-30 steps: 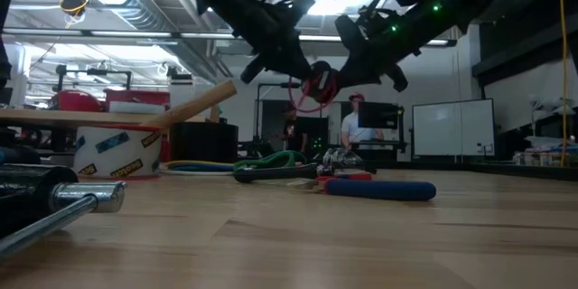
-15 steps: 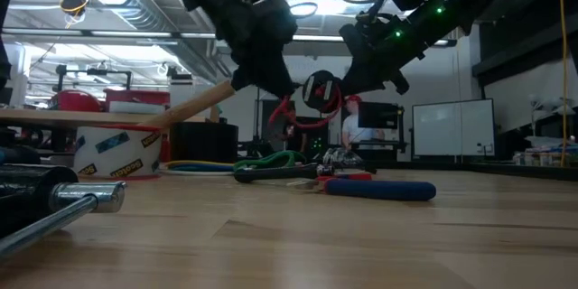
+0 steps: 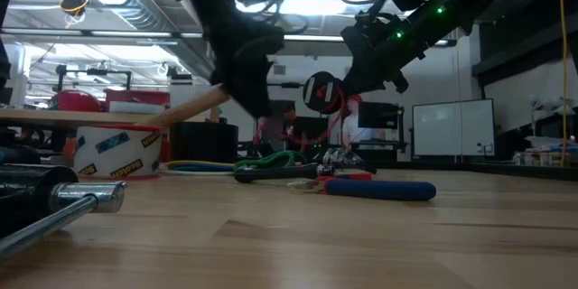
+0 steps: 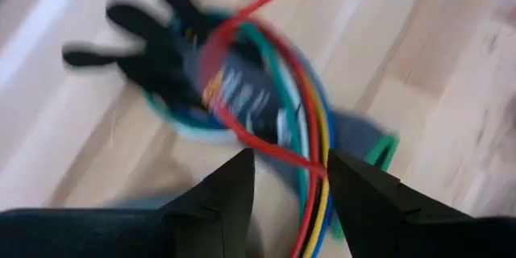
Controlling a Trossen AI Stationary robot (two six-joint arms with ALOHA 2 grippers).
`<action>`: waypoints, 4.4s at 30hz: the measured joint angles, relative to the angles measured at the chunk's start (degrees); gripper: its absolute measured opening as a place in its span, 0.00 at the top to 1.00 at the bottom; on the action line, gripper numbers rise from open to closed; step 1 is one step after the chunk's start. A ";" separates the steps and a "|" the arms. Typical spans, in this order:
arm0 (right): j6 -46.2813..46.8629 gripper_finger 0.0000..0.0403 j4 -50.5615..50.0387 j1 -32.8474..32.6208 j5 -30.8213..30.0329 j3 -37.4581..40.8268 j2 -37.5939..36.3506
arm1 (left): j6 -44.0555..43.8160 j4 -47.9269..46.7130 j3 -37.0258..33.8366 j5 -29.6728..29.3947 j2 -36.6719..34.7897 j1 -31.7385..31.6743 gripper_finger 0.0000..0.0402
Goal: Coil cords
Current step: Coil the red wire onto the black spool
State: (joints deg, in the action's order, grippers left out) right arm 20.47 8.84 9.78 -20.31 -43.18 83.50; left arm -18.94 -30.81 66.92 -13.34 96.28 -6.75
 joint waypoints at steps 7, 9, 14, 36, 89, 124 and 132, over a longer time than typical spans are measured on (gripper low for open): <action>-0.02 1.00 0.42 0.00 0.02 0.00 0.00 | -3.19 -5.62 0.00 0.29 2.45 2.34 0.63; 0.00 1.00 0.48 0.00 0.04 0.00 0.00 | -3.20 -3.96 0.00 0.13 3.08 2.75 0.63; 0.00 1.00 0.81 0.00 2.11 0.00 0.00 | 1.63 8.21 0.00 -0.43 5.27 3.13 0.63; -1.49 1.00 -2.46 0.87 10.40 0.00 -6.94 | 4.55 12.80 0.00 -13.62 10.99 2.91 0.63; -3.23 1.00 -28.76 0.68 13.90 -0.02 -16.09 | -1.62 19.39 0.00 -13.89 6.08 0.30 0.99; 5.27 1.00 11.08 3.84 4.61 0.02 4.11 | -9.64 27.26 0.70 -2.86 5.41 2.71 1.00; 5.03 1.00 10.52 7.63 13.41 0.04 -1.50 | -9.27 25.46 0.81 -7.28 5.33 4.46 1.00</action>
State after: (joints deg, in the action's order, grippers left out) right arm 25.50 19.36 17.41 -6.90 -43.13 82.01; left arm -28.21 -5.35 67.72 -20.63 101.61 -2.29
